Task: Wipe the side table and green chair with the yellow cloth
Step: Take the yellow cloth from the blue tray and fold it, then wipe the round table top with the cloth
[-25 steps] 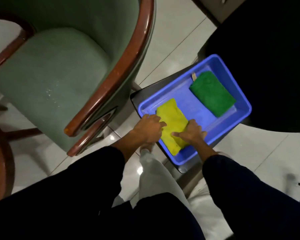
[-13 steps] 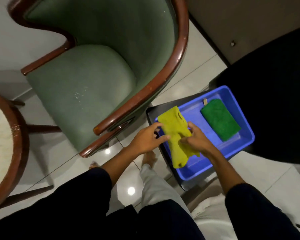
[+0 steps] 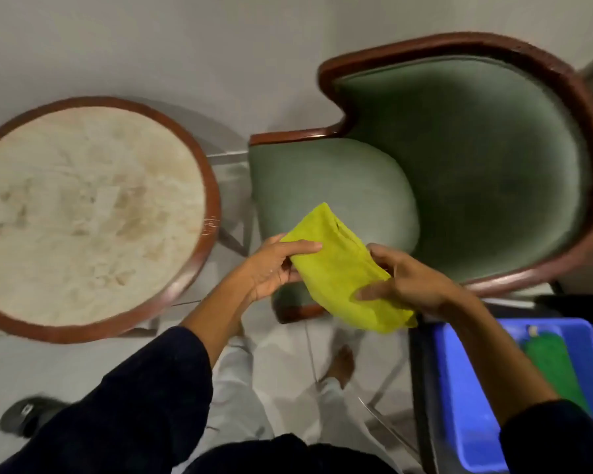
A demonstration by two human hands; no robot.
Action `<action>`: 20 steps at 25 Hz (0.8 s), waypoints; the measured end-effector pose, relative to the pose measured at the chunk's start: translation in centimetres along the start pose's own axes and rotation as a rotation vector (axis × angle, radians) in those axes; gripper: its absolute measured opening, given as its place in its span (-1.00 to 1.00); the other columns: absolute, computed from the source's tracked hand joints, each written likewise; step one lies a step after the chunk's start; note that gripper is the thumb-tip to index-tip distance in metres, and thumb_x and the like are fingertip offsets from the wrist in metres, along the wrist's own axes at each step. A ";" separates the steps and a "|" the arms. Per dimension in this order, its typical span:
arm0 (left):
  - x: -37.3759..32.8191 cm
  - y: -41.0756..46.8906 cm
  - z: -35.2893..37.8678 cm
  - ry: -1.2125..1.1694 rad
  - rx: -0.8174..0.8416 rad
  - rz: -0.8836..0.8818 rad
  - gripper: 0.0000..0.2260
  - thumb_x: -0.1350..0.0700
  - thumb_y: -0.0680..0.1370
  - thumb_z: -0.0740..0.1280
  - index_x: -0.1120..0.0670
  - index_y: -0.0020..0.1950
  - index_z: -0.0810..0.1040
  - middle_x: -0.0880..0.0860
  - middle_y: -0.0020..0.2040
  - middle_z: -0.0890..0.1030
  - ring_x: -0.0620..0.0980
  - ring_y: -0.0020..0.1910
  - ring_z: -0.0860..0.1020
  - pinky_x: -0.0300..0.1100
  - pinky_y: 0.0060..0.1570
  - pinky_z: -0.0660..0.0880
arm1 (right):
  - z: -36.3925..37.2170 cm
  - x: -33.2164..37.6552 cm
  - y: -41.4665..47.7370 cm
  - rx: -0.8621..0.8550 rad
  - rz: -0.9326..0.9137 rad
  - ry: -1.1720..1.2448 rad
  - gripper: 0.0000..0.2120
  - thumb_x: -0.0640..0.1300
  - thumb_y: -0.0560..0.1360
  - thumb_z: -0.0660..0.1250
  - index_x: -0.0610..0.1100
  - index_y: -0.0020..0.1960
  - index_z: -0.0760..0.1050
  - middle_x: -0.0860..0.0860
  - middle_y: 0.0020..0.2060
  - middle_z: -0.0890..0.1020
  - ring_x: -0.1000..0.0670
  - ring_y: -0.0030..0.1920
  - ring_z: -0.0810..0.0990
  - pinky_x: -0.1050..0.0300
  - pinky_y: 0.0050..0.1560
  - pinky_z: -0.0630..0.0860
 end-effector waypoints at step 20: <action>-8.3 -1.7 -42.2 1.610 -1.063 0.272 -0.57 -0.02 0.63 0.10 0.12 0.46 0.35 0.19 0.54 0.29 0.19 0.54 0.22 0.19 0.44 0.15 | 24.4 2.1 31.2 -0.741 0.151 -0.441 -0.21 0.19 0.55 0.18 -0.27 0.56 0.03 -0.29 0.56 0.07 -0.25 0.56 0.05 -0.18 0.52 0.09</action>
Point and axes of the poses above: each hand's wrist, its own y-axis towards the middle knuckle, its own z-axis out of the palm, x = y × z, the point moved 9 cm from there along y, towards the middle knuckle
